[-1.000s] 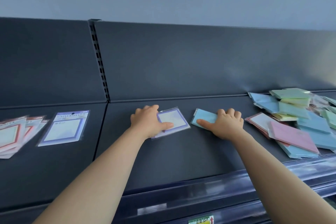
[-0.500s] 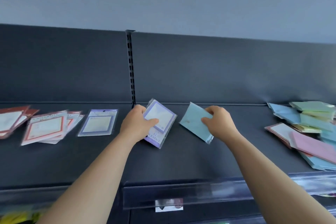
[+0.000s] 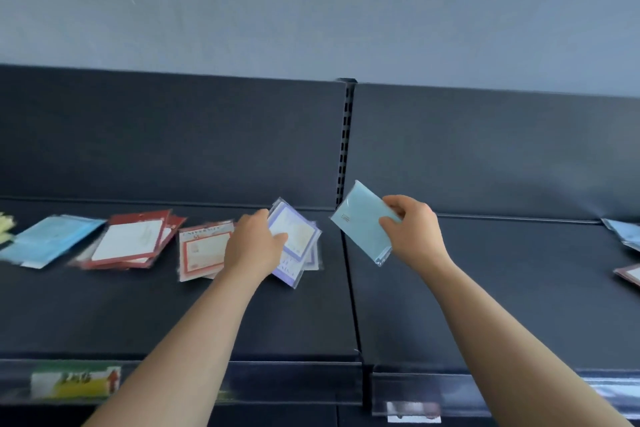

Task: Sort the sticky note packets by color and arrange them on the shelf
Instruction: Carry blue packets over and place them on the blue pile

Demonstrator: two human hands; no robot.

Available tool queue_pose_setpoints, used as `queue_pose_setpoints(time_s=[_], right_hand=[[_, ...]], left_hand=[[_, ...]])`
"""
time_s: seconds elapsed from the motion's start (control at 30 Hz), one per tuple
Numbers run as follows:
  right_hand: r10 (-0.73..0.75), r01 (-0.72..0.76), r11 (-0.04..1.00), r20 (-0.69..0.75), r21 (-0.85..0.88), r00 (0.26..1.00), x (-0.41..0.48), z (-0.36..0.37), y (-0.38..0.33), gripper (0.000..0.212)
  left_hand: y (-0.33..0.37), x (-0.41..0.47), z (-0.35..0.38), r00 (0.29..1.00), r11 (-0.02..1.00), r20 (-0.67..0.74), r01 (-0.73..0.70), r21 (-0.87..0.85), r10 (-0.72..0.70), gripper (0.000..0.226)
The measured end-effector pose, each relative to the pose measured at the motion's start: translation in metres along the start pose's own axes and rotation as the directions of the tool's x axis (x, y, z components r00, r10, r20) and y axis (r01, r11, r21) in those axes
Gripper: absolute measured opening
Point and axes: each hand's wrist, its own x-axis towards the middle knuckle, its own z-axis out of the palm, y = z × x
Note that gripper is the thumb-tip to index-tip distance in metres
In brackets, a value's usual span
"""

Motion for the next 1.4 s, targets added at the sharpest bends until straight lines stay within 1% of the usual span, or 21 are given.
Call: queue_pose_setpoints(time_s=[0.07, 0.17, 0.3, 0.4, 0.5, 0.6, 0.67, 0.73, 0.77, 0.83, 0.93, 1.0, 1.03, 1.13, 1.23, 1.33, 1.4], right_hand=[[0.004, -0.004, 1.0, -0.012, 0.0, 1.0, -0.003, 0.009, -0.009, 0.028], [0.026, -0.026, 1.0, -0.037, -0.006, 0.999, -0.008, 0.02, -0.016, 0.028], [0.051, -0.051, 0.999, -0.035, -0.008, 0.998, -0.016, 0.03, -0.02, 0.035], [0.047, -0.047, 0.999, -0.028, -0.001, 0.998, -0.021, 0.035, -0.026, 0.038], [0.015, -0.015, 1.0, -0.024, 0.005, 1.0, -0.022, 0.039, -0.033, 0.037], [-0.033, 0.033, 0.999, 0.002, 0.018, 0.999, -0.02, 0.044, -0.04, 0.034], [-0.074, 0.073, 0.997, 0.042, 0.03, 0.996, -0.019, 0.049, -0.048, 0.033], [-0.117, 0.112, 0.992, 0.099, 0.059, 0.988, -0.019, 0.057, -0.059, 0.031], [-0.14, 0.131, 0.988, 0.126, 0.078, 0.982, -0.021, 0.063, -0.065, 0.03], [-0.186, 0.168, 0.98, 0.178, 0.108, 0.966, -0.025, 0.075, -0.08, 0.029], [-0.237, 0.213, 0.969, 0.234, 0.125, 0.943, -0.03, 0.098, -0.104, 0.028], [-0.264, 0.239, 0.963, 0.251, 0.127, 0.931, -0.032, 0.117, -0.12, 0.027], [-0.27, 0.244, 0.961, 0.252, 0.129, 0.929, -0.032, 0.128, -0.128, 0.027], [-0.227, 0.196, 0.969, 0.237, 0.148, 0.945, -0.031, 0.166, -0.152, 0.029], [-0.179, 0.137, 0.976, 0.262, 0.168, 0.948, -0.034, 0.209, -0.181, 0.03], [-0.158, 0.097, 0.969, 0.27, 0.226, 0.95, -0.04, 0.251, -0.21, 0.029], [-0.135, 0.067, 0.969, 0.285, 0.239, 0.949, -0.043, 0.276, -0.227, 0.028]], left_hand=[[-0.003, 0.004, -0.002, 0.999, 1.0, 0.033, -0.027, 0.007, 0.027, 0.022], [-0.007, 0.007, 0.0, 0.994, 0.997, 0.08, -0.077, 0.025, 0.075, 0.02], [-0.013, 0.007, -0.002, 0.984, 0.991, 0.116, -0.136, 0.016, 0.133, 0.022], [-0.015, 0.004, -0.005, 0.978, 0.988, 0.138, -0.157, -0.002, 0.156, 0.029], [-0.017, 0.0, -0.009, 0.968, 0.98, 0.156, -0.196, -0.029, 0.198, 0.032], [-0.022, -0.003, -0.016, 0.967, 0.972, 0.123, -0.215, -0.09, 0.225, 0.033], [-0.027, -0.005, -0.024, 0.975, 0.97, 0.078, -0.198, -0.138, 0.21, 0.044], [-0.036, -0.008, -0.035, 0.978, 0.947, 0.028, -0.195, -0.254, 0.209, 0.055], [-0.04, -0.009, -0.041, 0.975, 0.929, -0.001, -0.211, -0.303, 0.221, 0.057], [-0.05, -0.01, -0.056, 0.971, 0.906, -0.059, -0.237, -0.352, 0.231, 0.054], [-0.073, -0.007, -0.082, 0.965, 0.9, -0.135, -0.258, -0.352, 0.224, 0.029], [-0.094, -0.003, -0.1, 0.964, 0.907, -0.136, -0.262, -0.329, 0.229, 0.014], [-0.106, -0.001, -0.108, 0.964, 0.912, -0.136, -0.26, -0.318, 0.228, 0.01], [-0.143, 0.008, -0.138, 0.97, 0.922, -0.154, -0.226, -0.313, 0.186, 0.007], [-0.184, 0.019, -0.168, 0.974, 0.937, -0.183, -0.184, -0.298, 0.133, 0.009], [-0.225, 0.03, -0.192, 0.979, 0.961, -0.193, -0.116, -0.252, 0.067, 0.011], [-0.249, 0.036, -0.203, 0.98, 0.963, -0.199, -0.07, -0.259, 0.018, 0.009]])
